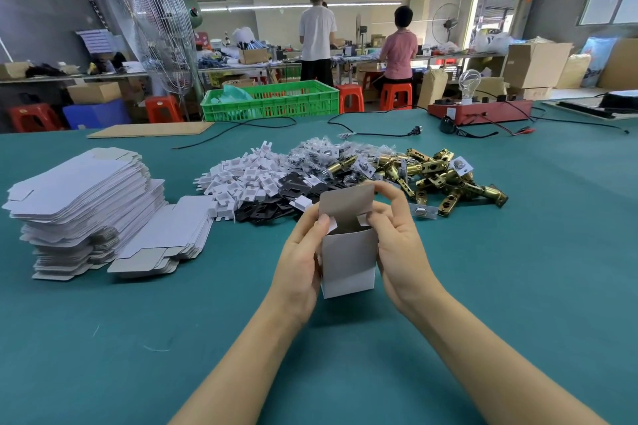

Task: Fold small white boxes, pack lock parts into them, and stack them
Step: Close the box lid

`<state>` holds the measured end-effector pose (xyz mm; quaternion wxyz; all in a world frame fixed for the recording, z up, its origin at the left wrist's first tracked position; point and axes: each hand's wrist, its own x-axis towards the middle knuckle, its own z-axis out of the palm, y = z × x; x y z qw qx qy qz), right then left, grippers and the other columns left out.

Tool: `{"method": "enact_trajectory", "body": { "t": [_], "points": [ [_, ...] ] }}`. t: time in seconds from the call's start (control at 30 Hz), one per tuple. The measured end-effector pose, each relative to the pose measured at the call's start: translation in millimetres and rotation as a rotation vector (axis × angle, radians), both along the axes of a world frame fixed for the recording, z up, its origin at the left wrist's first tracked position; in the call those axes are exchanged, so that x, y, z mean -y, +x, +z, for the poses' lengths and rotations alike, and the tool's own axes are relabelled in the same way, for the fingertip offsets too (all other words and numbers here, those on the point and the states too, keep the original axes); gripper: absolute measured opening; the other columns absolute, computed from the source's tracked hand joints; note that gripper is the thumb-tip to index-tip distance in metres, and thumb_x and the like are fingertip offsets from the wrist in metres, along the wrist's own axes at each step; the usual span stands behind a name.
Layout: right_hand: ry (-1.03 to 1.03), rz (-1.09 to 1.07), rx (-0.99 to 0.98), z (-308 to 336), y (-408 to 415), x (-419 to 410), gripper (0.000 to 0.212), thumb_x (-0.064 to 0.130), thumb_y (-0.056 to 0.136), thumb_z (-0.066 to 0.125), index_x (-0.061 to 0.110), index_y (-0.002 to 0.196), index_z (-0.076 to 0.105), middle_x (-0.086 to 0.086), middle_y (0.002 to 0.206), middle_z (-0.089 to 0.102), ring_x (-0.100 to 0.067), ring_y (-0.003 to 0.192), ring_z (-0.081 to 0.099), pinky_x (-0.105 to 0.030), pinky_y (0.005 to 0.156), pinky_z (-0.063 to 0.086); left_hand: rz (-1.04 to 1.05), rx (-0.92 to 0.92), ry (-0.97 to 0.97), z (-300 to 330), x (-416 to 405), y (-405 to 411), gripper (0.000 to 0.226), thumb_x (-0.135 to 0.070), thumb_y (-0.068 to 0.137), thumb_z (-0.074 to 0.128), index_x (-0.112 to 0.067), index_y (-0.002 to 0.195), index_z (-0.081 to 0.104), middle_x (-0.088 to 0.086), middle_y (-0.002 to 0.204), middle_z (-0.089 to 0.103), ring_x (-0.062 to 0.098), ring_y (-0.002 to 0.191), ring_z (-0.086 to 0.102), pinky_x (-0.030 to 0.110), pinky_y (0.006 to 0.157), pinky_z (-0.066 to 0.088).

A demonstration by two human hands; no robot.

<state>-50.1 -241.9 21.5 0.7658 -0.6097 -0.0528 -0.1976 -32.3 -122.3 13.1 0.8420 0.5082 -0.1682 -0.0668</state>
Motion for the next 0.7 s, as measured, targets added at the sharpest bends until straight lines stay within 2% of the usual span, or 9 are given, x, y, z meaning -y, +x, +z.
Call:
{"method": "enact_trajectory", "body": {
  "t": [0.1,0.17,0.23,0.3,0.4,0.47,0.57,0.63,0.7],
  "points": [
    [0.04,0.005,0.028,3.5,-2.5,0.6,0.049,0.001,0.099,0.041,0.044,0.089,0.061,-0.002,0.1,0.068,-0.02,0.091,0.057,-0.033,0.076,0.047,0.03,-0.058,-0.044,-1.4,-3.1,2.9,0.018,-0.034,0.078,0.063,-0.034,0.088,0.078,-0.009,0.098,0.071,0.018,0.112,0.052,0.025,0.074,0.052],
    [0.051,0.005,0.041,3.2,-3.3,0.5,0.047,0.003,0.1,0.041,0.042,0.084,0.062,-0.004,0.097,0.067,-0.019,0.089,0.058,-0.028,0.072,0.048,0.04,-0.061,-0.049,-2.3,-3.0,2.8,0.022,-0.037,0.076,0.063,-0.031,0.091,0.078,-0.005,0.102,0.072,0.02,0.115,0.051,0.026,0.073,0.053],
    [0.056,-0.001,0.046,2.1,-3.6,-0.4,0.042,0.005,0.101,0.039,0.037,0.084,0.062,-0.008,0.095,0.066,-0.022,0.09,0.057,-0.03,0.075,0.047,0.051,-0.038,-0.036,-2.1,-2.7,1.4,0.025,-0.038,0.078,0.062,-0.028,0.095,0.077,-0.001,0.105,0.071,0.021,0.115,0.053,0.028,0.074,0.053],
    [0.049,-0.016,0.049,0.6,-3.6,-1.4,0.039,0.007,0.102,0.038,0.034,0.083,0.061,-0.007,0.09,0.063,-0.024,0.088,0.055,-0.036,0.077,0.042,0.049,0.014,-0.011,-0.6,-3.3,0.5,0.023,-0.037,0.083,0.059,-0.028,0.094,0.077,-0.001,0.104,0.07,0.018,0.108,0.056,0.026,0.074,0.052],
    [0.028,-0.04,0.045,-0.7,-4.4,-2.4,0.041,0.01,0.103,0.037,0.034,0.078,0.059,-0.007,0.09,0.06,-0.021,0.085,0.05,-0.037,0.078,0.036,0.034,0.088,0.022,3.6,-4.3,0.1,0.016,-0.025,0.093,0.059,-0.027,0.09,0.074,-0.003,0.097,0.069,0.012,0.092,0.06,0.022,0.068,0.052],
    [0.044,-0.033,0.037,-1.2,-5.7,-3.2,0.034,0.014,0.097,0.043,0.034,0.074,0.059,-0.01,0.094,0.062,-0.023,0.089,0.051,-0.04,0.081,0.035,0.058,0.127,0.059,3.4,-3.2,0.5,0.026,-0.015,0.096,0.052,-0.028,0.084,0.072,-0.005,0.091,0.069,0.01,0.083,0.062,0.022,0.066,0.051],
    [0.071,0.025,0.036,-1.4,-8.1,-3.9,0.015,0.024,0.084,0.046,0.028,0.074,0.057,-0.012,0.092,0.062,-0.023,0.086,0.055,-0.039,0.076,0.041,0.089,0.152,0.089,3.3,-1.8,-0.3,0.038,-0.007,0.099,0.046,-0.028,0.078,0.07,-0.007,0.086,0.071,0.01,0.078,0.065,0.022,0.067,0.052],
    [0.08,0.052,0.04,-1.6,-9.2,-3.6,0.012,0.034,0.083,0.049,0.027,0.075,0.055,-0.011,0.09,0.061,-0.022,0.081,0.055,-0.036,0.07,0.043,0.107,0.165,0.118,2.0,-0.6,-2.0,0.029,-0.012,0.096,0.05,-0.027,0.079,0.069,-0.004,0.088,0.07,0.014,0.08,0.064,0.028,0.068,0.05],
    [0.042,0.036,0.037,-2.6,-9.4,-3.7,0.014,0.042,0.082,0.054,0.03,0.075,0.055,-0.008,0.091,0.061,-0.022,0.082,0.054,-0.038,0.072,0.042,0.082,0.16,0.114,0.5,-1.0,-5.1,0.014,-0.027,0.085,0.054,-0.024,0.083,0.068,0.003,0.092,0.067,0.019,0.082,0.06,0.031,0.068,0.047]
  ]
}}
